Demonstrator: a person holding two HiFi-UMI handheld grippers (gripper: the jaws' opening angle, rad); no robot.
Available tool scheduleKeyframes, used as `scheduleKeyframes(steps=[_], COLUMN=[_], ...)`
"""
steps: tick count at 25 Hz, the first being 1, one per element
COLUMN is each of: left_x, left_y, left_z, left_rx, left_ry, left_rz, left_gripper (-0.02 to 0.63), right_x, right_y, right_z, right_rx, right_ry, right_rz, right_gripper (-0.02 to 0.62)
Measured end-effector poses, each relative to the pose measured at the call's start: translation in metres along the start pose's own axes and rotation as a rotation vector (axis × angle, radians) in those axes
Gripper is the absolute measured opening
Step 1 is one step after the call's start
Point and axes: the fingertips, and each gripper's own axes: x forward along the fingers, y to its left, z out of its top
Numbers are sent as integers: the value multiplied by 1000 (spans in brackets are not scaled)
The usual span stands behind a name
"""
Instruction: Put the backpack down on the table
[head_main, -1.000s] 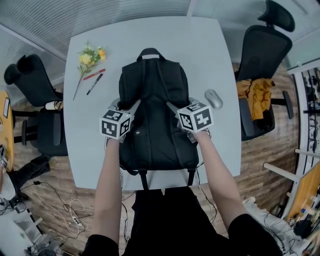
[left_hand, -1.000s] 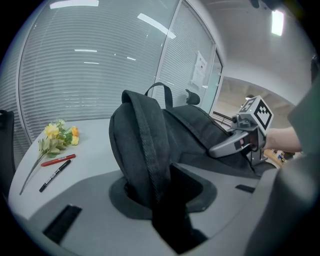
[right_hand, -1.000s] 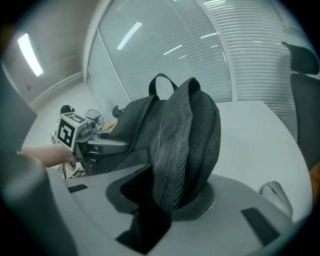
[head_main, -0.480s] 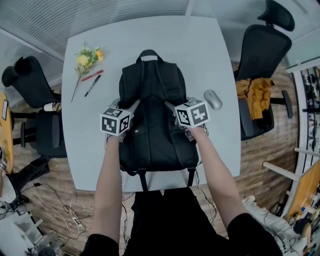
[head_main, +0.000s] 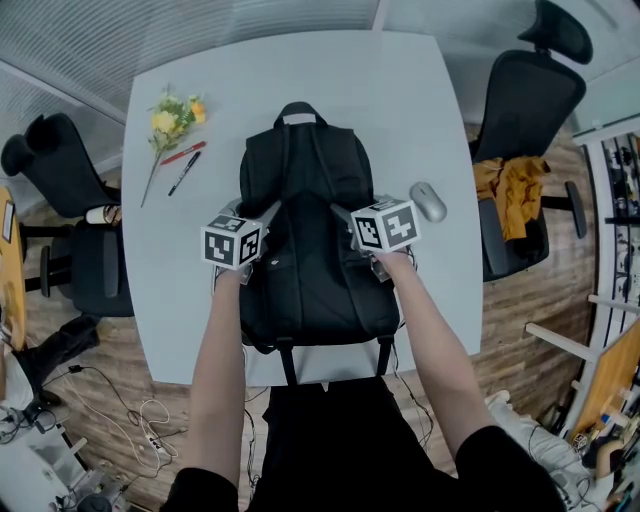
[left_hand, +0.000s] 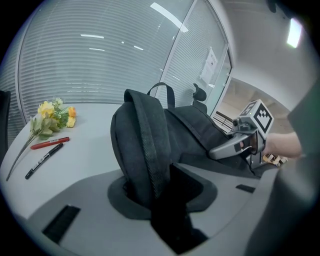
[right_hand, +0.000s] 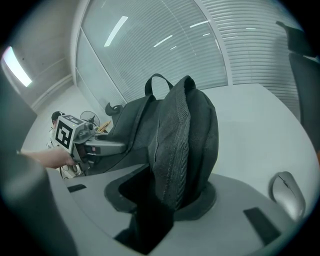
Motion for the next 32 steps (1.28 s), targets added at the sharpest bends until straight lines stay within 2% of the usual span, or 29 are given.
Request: scheduleKeyframes(steps=[13,26,30,32], left_x=[8,10,6,2], left_y=[4,4,4,6], left_z=[-4,-6,-3,-3], left_rx=[-36,-1,5,3], left_ry=[16,10,1,-6], left_rz=[-15,14,30,58], left_gripper=[120,129,157,209], right_x=[8,7,3,-1], right_y=[-8,-13,-14,-13], right_z=[-3,-3,-1,-1], right_rx=[27,12,17,19], right_ry=[27,21,9,2], right_rz=[-7,-65,-87,-98], right_gripper=[166,206,236,258])
